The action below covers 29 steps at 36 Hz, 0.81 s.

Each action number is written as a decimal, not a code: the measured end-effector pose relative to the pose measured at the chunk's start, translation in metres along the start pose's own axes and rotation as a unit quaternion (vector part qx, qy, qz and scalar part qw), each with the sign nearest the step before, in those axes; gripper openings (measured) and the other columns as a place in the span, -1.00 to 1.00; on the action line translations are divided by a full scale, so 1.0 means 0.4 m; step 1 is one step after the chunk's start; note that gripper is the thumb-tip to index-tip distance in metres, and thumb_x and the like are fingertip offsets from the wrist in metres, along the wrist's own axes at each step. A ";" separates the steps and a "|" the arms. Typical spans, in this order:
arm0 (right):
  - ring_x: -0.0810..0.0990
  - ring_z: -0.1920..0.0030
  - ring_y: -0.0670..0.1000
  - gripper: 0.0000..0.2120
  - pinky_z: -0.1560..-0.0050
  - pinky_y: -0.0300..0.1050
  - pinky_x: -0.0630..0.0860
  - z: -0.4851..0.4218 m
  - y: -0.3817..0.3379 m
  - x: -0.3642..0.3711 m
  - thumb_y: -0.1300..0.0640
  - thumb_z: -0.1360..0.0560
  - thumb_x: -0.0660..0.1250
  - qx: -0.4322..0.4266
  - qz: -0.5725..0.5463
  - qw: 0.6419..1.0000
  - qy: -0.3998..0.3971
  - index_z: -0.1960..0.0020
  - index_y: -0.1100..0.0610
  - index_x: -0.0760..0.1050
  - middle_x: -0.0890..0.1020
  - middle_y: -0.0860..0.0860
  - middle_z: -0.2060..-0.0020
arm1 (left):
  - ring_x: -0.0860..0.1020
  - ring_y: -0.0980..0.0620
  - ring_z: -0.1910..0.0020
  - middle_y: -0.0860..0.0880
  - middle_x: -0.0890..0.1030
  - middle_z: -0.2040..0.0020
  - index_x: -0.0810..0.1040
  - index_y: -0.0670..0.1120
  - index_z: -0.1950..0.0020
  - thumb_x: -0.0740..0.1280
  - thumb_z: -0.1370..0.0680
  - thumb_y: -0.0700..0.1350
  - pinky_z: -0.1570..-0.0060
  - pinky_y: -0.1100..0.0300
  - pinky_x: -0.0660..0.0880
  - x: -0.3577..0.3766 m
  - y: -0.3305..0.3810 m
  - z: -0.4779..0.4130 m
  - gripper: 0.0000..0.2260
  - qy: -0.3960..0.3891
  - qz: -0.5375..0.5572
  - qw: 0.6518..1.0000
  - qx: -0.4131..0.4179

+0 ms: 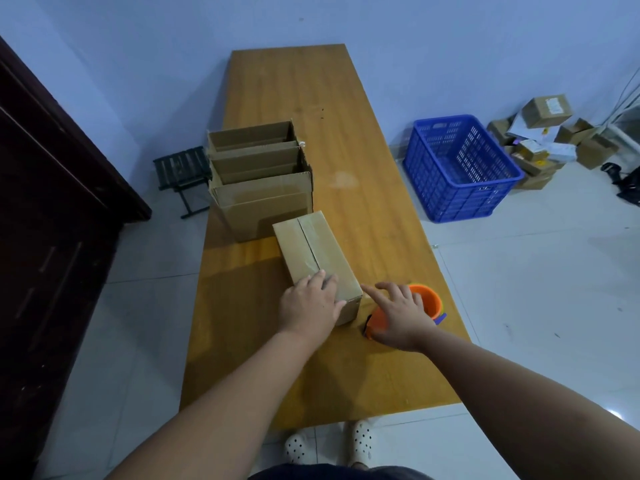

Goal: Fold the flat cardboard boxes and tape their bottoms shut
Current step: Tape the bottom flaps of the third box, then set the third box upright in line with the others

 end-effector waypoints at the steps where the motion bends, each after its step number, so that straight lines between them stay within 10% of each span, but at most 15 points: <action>1: 0.04 -0.51 0.13 -0.19 -0.45 0.21 0.05 -0.004 -0.006 -0.007 -0.14 -0.47 0.33 0.012 -0.056 0.998 0.000 -0.55 -0.23 -0.09 0.13 0.00 -0.51 | 0.29 -0.06 -0.43 -0.04 0.27 -0.51 0.17 0.01 -0.53 0.04 -0.64 0.18 -0.29 0.07 0.35 -0.010 -0.002 -0.003 -0.50 0.015 -0.008 1.000 0.004; 8: 0.42 -0.32 0.03 -0.63 -0.33 0.07 0.40 -0.027 -0.031 -0.065 0.10 -0.59 0.17 0.132 -0.480 0.862 0.094 -0.39 -0.03 0.39 0.47 0.04 -0.34 | -0.17 -0.16 -0.53 -0.01 0.02 -0.56 0.20 0.13 -0.51 0.16 -0.62 0.09 -0.43 -0.08 0.18 0.044 -0.029 -0.006 -0.56 -0.028 0.184 0.982 -0.037; 13: 0.50 -0.22 0.12 -0.49 -0.24 0.07 0.44 -0.026 -0.103 -0.055 -0.18 -0.63 0.07 0.192 -0.549 0.813 0.029 -0.38 0.15 0.42 0.54 0.08 -0.22 | -0.10 -0.20 -0.54 -0.06 0.04 -0.56 0.14 0.11 -0.52 0.08 -0.65 0.07 -0.38 -0.05 0.27 0.042 -0.033 0.001 -0.57 -0.037 0.137 0.989 -0.052; 18: 0.51 -0.05 0.04 -0.59 -0.08 0.10 0.58 -0.025 -0.157 -0.018 -0.09 -0.60 0.20 0.181 -0.561 0.808 -0.018 -0.42 -0.03 0.36 0.55 0.00 -0.09 | 0.33 -0.04 -0.37 -0.02 0.37 -0.41 0.16 0.03 -0.52 0.00 -0.66 0.10 -0.15 0.10 0.43 -0.028 -0.065 0.028 -0.57 0.054 0.091 0.992 -0.071; 21: 0.53 0.06 -0.05 -0.61 -0.10 0.08 0.58 -0.027 -0.171 -0.011 -0.05 -0.61 0.21 0.147 -0.558 0.816 -0.026 -0.43 -0.06 0.34 0.54 -0.07 0.03 | 0.27 -0.04 -0.38 -0.03 0.34 -0.42 0.23 0.02 -0.49 0.08 -0.63 0.12 -0.25 0.08 0.30 -0.050 -0.147 0.012 -0.56 0.097 0.136 0.979 -0.117; 26: 0.54 -0.05 -0.05 -0.66 -0.20 0.14 0.53 -0.028 -0.198 -0.015 0.00 -0.57 0.32 0.111 -0.562 0.817 -0.067 -0.33 -0.11 0.43 0.57 -0.05 -0.10 | -0.04 -0.16 -0.53 -0.02 -0.02 -0.57 0.08 0.06 -0.55 0.16 -0.57 0.23 -0.44 -0.16 0.09 -0.044 -0.304 -0.011 -0.39 0.084 0.214 0.943 -0.241; 29: 0.36 -0.37 0.14 -0.53 -0.26 0.21 0.45 -0.020 -0.200 -0.004 -0.06 -0.54 0.35 0.145 -0.642 0.746 -0.097 -0.41 0.02 0.40 0.40 0.03 -0.36 | 0.10 -0.21 -0.51 -0.08 0.06 -0.57 -0.01 0.05 -0.57 0.16 -0.55 0.28 -0.41 -0.25 0.16 -0.002 -0.383 -0.018 -0.31 0.021 0.298 0.899 -0.320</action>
Point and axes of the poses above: each hand's wrist, its own z-axis away from the middle knuckle, its own x-axis out of the palm, y = z × x, the point moved 8 cm from there along -z, towards the middle knuckle
